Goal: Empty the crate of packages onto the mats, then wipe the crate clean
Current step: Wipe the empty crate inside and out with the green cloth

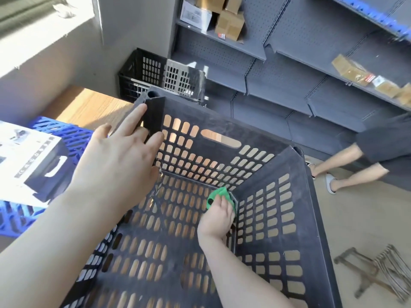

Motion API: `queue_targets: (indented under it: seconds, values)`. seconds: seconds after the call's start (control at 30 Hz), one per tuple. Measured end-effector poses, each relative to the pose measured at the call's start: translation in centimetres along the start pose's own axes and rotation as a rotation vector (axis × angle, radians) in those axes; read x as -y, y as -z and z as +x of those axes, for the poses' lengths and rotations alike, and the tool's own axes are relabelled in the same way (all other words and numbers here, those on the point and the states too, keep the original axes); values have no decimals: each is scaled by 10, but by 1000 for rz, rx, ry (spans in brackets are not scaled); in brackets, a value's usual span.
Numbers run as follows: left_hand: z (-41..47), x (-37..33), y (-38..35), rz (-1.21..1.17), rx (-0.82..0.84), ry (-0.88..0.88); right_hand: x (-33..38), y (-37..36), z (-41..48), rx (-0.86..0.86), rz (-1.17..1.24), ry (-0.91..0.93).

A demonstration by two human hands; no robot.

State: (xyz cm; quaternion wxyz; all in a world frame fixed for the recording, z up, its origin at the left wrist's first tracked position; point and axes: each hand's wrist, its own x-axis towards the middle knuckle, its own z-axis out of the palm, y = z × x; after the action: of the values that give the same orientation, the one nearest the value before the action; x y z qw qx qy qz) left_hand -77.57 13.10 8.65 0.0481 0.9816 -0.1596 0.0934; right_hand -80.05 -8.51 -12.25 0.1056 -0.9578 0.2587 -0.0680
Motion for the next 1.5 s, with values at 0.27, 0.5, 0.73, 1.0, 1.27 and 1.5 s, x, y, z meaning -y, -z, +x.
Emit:
queue_targets:
  seconds: [0.27, 0.5, 0.73, 1.0, 1.27, 1.5]
  values:
    - [1, 2, -4, 6, -31, -11, 105, -6, -35, 295, 94, 796]
    - [1, 2, -2, 14, -17, -7, 39, 1, 13, 104, -141, 719]
    - [1, 1, 0, 21, 16, 0, -39, 23, 19, 24, -395, 270]
    - [1, -2, 2, 35, 28, 27, -29, 31, -25, 192, -377, 86]
    - [-1, 0, 5, 28, 25, 16, -42, 12, -61, 211, -293, -88]
    - [-1, 1, 1, 3, 14, 11, -22, 19, 11, 106, -144, -27]
